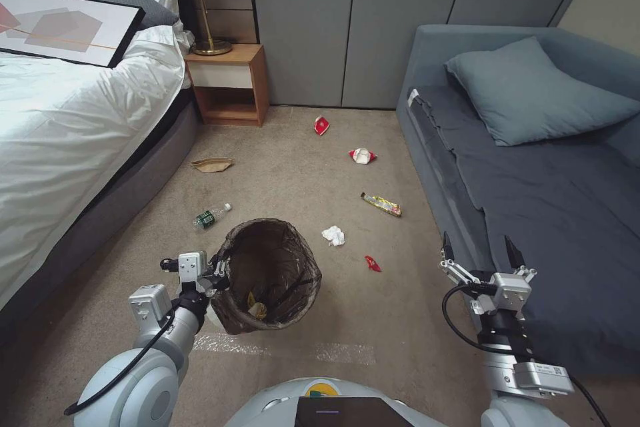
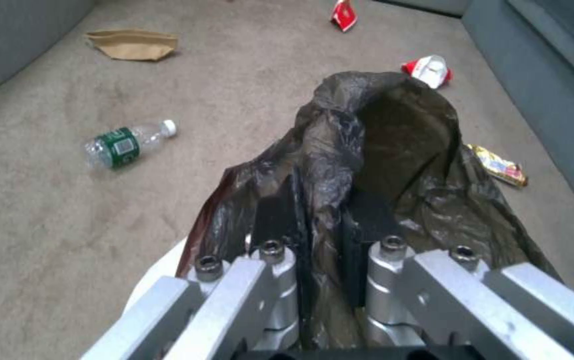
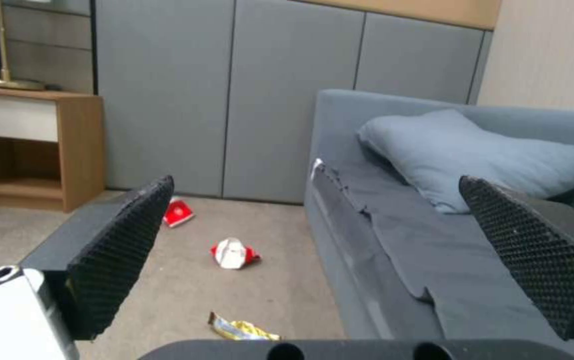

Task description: Pick up the trash bin, then pick up the garbage from the floor and place it into the trash bin.

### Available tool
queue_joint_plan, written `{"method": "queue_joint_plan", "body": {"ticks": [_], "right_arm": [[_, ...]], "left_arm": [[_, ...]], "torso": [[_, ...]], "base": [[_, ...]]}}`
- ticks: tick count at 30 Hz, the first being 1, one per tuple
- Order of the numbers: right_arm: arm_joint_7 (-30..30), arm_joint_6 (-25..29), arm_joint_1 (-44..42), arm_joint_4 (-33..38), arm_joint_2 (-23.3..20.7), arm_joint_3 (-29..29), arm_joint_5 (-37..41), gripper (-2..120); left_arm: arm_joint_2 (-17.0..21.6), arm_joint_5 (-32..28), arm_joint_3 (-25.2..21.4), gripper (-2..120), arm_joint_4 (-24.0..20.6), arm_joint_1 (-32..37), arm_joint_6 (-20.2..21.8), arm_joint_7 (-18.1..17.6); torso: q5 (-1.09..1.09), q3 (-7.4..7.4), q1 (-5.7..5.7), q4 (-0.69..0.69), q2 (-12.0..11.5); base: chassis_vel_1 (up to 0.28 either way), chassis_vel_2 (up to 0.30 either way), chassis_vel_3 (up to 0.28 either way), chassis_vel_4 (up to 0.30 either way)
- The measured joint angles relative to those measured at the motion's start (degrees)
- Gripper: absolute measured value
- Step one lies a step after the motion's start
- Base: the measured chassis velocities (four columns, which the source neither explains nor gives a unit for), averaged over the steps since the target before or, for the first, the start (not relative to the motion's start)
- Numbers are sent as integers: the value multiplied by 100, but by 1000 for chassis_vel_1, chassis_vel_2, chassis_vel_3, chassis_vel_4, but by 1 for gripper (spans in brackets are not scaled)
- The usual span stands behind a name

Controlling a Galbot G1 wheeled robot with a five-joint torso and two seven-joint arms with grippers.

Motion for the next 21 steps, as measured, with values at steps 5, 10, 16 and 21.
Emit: {"method": "queue_joint_plan", "body": {"ticks": [5,10,16,21], "right_arm": [[2,-26,20,0,-7,-25,-2,100],[12,-49,38,4,-20,-39,-8,100],[26,-48,43,-3,6,-46,-18,100],[43,-45,44,-3,5,-34,-18,100]], "left_arm": [[0,0,-1,8,0,0,-3,0],[-2,-1,2,8,0,-4,-5,0],[0,-6,-4,8,0,-23,-5,-1],[2,-8,-9,8,0,-28,-6,-1]], "torso": [[0,0,0,-1,0],[-1,0,0,0,0],[0,0,0,0,0],[0,0,0,-1,0]], "base": [[-87,68,77,-69],[-61,73,75,-64],[-78,71,80,-72],[-78,70,78,-69]]}}
